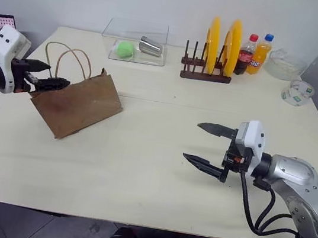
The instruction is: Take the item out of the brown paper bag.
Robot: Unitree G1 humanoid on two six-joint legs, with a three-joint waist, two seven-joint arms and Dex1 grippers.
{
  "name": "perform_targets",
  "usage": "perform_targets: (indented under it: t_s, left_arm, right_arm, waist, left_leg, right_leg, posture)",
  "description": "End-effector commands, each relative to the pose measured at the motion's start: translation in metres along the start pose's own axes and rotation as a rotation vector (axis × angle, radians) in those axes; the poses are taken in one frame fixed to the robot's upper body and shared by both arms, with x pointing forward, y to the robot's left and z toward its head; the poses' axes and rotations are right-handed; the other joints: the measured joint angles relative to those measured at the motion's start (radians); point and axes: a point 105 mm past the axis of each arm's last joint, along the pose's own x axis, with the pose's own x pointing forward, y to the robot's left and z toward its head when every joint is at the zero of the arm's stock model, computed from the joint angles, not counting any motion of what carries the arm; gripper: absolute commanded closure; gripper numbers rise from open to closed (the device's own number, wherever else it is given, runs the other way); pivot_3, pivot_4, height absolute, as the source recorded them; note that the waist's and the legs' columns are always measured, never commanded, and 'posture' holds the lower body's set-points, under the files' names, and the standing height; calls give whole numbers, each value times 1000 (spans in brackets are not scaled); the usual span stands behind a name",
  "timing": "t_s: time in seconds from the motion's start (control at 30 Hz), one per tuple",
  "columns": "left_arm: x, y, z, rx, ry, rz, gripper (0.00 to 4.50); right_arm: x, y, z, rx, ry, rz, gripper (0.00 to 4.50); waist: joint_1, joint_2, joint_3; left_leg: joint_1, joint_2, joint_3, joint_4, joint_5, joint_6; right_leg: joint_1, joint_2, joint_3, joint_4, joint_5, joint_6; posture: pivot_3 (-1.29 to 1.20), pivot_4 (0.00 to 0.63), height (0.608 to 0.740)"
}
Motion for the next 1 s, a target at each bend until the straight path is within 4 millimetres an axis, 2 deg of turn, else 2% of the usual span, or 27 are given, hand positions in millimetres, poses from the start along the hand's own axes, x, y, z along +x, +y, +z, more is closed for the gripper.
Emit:
perform_targets:
  t_s: [0.03,0.2,0.37,0.57,0.73,0.83,1.0]
  left_arm:
    - [-1,8,-8,59,109,-14,139]
    - [0,17,-8,83,162,9,139]
    - [-3,18,-9,57,174,-7,139]
    - [-11,15,20,-18,-8,-55,139]
    - [-33,18,-13,-52,77,-43,139]
    - [-46,27,-18,-54,89,25,139]
    - [-45,28,-34,-52,147,45,139]
  right_arm:
    - [4,7,10,-59,3,46,0]
    - [8,14,10,-68,11,86,0]
    - [9,23,13,-88,10,136,0]
    - [7,28,19,-108,-5,151,0]
    - [5,27,18,-101,5,159,0]
    - [6,24,18,-100,9,176,0]
    - [10,21,21,-108,9,206,0]
  waist:
    - [-2,0,0]
    - [-7,-2,1]
    - [-17,-2,1]
    - [-22,-4,2]
    - [-38,-4,2]
    - [-38,-6,3]
    - [-33,-6,3]
  left_leg:
    - [0,0,0,0,0,0]
    - [0,0,-1,1,0,0]
    - [0,0,-1,1,0,0]
    - [0,0,-3,2,0,0]
    - [0,1,-1,2,0,0]
    - [0,1,-1,2,0,0]
    - [0,2,-1,2,0,0]
  right_leg:
    - [0,0,0,1,0,0]
    - [0,1,-1,2,0,0]
    - [0,1,-1,2,0,0]
    - [-1,1,-2,4,0,0]
    - [-3,0,-1,7,0,0]
    - [-6,0,-1,13,-1,-1]
    - [-6,1,-2,15,-1,-2]
  posture:
    - [0,150,740]
    - [0,150,740]
    - [0,150,740]
    - [0,150,740]
    - [0,150,740]
    - [0,150,740]
    - [0,150,740]
